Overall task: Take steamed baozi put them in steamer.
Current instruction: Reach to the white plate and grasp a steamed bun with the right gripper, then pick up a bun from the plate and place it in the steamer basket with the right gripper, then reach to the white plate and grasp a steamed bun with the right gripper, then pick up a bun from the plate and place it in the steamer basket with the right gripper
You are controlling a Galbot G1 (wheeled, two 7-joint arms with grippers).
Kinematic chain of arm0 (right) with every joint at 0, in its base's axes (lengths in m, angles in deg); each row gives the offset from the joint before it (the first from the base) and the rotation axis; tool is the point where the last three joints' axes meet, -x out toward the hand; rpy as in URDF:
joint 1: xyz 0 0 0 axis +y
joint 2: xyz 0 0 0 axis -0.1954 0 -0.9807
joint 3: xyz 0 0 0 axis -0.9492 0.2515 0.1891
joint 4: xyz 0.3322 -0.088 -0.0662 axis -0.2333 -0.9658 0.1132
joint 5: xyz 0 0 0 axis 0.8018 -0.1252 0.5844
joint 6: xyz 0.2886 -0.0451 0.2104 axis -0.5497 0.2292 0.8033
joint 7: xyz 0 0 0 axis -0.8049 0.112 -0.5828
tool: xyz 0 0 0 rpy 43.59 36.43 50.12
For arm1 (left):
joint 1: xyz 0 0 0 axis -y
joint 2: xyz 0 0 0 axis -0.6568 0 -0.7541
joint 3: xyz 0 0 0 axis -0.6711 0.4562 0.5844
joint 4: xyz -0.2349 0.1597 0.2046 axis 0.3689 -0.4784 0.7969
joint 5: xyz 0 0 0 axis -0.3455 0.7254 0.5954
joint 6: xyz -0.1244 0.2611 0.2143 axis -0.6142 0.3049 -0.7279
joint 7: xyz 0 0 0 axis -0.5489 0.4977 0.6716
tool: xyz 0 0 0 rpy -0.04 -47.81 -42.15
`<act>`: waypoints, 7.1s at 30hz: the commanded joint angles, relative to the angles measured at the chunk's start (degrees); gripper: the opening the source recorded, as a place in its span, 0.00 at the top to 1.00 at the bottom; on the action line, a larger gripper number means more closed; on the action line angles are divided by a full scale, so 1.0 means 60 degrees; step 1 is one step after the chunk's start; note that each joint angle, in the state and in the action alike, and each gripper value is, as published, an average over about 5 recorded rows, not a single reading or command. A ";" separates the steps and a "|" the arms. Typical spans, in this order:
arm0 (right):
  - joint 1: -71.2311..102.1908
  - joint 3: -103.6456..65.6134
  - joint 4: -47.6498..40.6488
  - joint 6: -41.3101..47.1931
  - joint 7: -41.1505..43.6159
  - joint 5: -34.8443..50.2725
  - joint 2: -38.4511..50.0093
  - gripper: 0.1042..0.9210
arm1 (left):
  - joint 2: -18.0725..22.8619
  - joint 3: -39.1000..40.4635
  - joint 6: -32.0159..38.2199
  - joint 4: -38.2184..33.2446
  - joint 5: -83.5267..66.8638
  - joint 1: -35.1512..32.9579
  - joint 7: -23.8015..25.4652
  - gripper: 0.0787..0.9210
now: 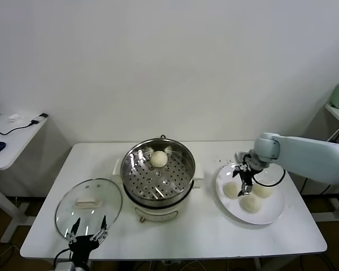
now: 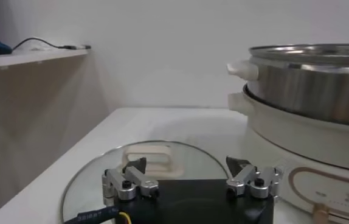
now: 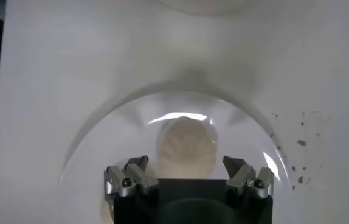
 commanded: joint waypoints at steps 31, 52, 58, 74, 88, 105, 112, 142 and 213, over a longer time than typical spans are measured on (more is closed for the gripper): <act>-0.5349 0.2180 0.1563 -0.0195 0.1150 0.2300 0.0066 0.39 | -0.0024 0.0188 0.0050 -0.0214 0.0208 -0.0064 -0.0064 0.12; -0.4521 0.0282 0.2407 0.2395 -0.1790 0.6247 -0.5514 0.39 | -0.0054 0.0340 -0.0090 -0.0496 0.0306 0.0148 -0.0016 0.12; -0.3450 0.0443 0.1649 0.2596 -0.2167 0.5555 -0.5927 0.39 | -0.0069 0.0318 -0.0084 -0.0414 0.0257 0.0190 -0.0018 0.12; -0.1583 0.0226 -0.0287 0.2828 -0.2662 0.4559 -0.6753 0.39 | -0.0087 0.0410 -0.0034 -0.0358 0.0313 0.0166 -0.0017 0.12; -0.2378 0.0348 -0.0003 0.1886 -0.1571 0.4335 -0.6159 0.16 | -0.0090 0.0390 -0.0033 -0.0389 0.0337 0.0132 -0.0012 0.12; -0.6448 0.2937 0.2791 -0.1029 0.2080 0.2363 -0.0176 0.12 | -0.0149 0.0360 0.0012 -0.0516 0.0463 0.0032 -0.0004 0.12; -0.5367 0.3807 0.3251 -0.1057 0.1708 0.0368 0.1602 0.12 | -0.0090 0.0322 -0.0027 -0.0514 0.0458 0.0104 -0.0003 0.12; 0.0635 -0.0439 0.1386 0.0875 -0.0251 -0.0772 0.1879 0.12 | 0.0040 0.0261 -0.0045 -0.0376 0.0543 0.0019 -0.0003 0.12; -0.1602 -0.0613 0.0775 -0.7525 0.1159 -0.4440 -0.5740 0.43 | -0.0040 0.0327 0.0026 -0.0658 0.0734 -0.0321 -0.0070 0.12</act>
